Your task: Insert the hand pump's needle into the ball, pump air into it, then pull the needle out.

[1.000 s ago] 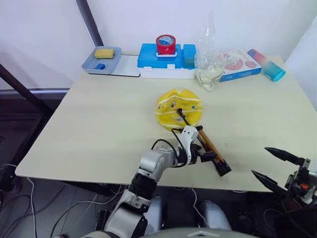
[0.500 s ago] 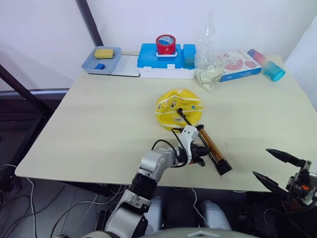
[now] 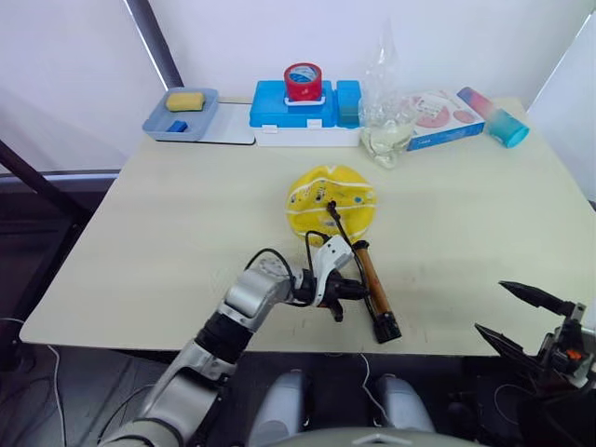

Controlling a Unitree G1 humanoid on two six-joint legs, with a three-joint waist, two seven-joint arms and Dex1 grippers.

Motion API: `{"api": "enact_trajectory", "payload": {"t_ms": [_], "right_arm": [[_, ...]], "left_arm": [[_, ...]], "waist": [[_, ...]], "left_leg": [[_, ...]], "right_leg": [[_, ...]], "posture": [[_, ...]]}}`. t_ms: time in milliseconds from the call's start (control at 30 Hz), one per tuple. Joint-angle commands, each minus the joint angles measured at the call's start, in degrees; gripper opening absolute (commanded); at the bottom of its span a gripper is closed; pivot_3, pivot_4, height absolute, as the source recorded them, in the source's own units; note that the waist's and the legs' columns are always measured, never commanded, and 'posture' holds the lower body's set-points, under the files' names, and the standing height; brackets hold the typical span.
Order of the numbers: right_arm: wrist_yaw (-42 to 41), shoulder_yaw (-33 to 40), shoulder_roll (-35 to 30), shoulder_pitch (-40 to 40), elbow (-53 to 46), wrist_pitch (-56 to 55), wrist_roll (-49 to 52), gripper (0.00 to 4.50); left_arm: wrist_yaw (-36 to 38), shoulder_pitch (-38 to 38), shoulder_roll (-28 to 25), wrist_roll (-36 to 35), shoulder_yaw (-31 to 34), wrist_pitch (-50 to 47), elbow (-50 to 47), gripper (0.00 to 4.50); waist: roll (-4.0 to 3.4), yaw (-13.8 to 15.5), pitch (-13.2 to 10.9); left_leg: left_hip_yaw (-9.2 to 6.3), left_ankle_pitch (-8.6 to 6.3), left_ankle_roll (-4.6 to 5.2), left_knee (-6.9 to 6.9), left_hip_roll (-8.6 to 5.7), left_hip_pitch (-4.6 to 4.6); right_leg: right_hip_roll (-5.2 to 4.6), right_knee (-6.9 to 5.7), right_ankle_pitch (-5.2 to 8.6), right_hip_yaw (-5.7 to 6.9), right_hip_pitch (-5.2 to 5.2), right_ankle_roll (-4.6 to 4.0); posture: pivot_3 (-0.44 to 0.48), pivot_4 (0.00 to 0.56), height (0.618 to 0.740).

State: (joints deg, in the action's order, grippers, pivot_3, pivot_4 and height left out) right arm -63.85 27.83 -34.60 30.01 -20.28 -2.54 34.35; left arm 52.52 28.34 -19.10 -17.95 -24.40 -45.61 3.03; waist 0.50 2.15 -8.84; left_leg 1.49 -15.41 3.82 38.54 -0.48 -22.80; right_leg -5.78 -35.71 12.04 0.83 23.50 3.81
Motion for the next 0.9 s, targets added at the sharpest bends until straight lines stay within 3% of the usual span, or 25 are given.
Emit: {"api": "enact_trajectory", "payload": {"t_ms": [33, 300, 700, 900], "right_arm": [[-0.6, -0.5, -0.8, 0.0, -2.8, 0.6, 1.4, 4.5], [-1.3, -1.6, -1.7, -0.8, -3.8, 2.4, 1.7, 4.5], [-1.8, -3.8, -2.9, -2.3, -6.0, 4.7, 2.9, 4.5], [-2.1, -4.8, -3.3, -3.8, -6.2, 5.0, 3.0, 4.5]], "left_arm": [[7.3, 1.7, -5.0, 1.6, -3.0, 4.7, -3.1, 0.03], [19.5, 4.0, -13.8, 6.0, -6.5, 15.6, -0.6, 0.03], [29.8, 5.9, -20.9, 9.5, -3.8, 25.2, 7.0, 0.03], [31.0, 6.3, -22.4, 10.8, -2.9, 26.4, 8.5, 0.03]], "waist": [[0.08, 0.0, 0.0], [0.28, 0.0, 0.1], [0.57, -0.7, 0.1], [0.64, -1.3, 0.1]], "left_leg": [[0.02, -0.01, 0.01, 0.0, -0.02, -0.01], [0.5, -0.23, 0.25, 0.0, -0.06, 0.08], [1.48, -0.49, 0.66, 0.09, -0.04, 0.15], [1.68, -0.62, 0.87, 0.26, -0.04, 0.13]], "right_leg": [[0.02, 0.01, -0.01, -0.1, 0.07, 0.02], [0.11, 0.03, -0.04, -0.76, 0.31, 0.07], [0.17, 0.03, -0.14, -1.69, 0.61, 0.25], [0.16, 0.04, -0.22, -1.87, 0.63, 0.38]], "posture": [[0.0, 0.15, 0.737], [0.0, 0.15, 0.737], [0.0, 0.15, 0.737], [0.0, 0.15, 0.737]]}}
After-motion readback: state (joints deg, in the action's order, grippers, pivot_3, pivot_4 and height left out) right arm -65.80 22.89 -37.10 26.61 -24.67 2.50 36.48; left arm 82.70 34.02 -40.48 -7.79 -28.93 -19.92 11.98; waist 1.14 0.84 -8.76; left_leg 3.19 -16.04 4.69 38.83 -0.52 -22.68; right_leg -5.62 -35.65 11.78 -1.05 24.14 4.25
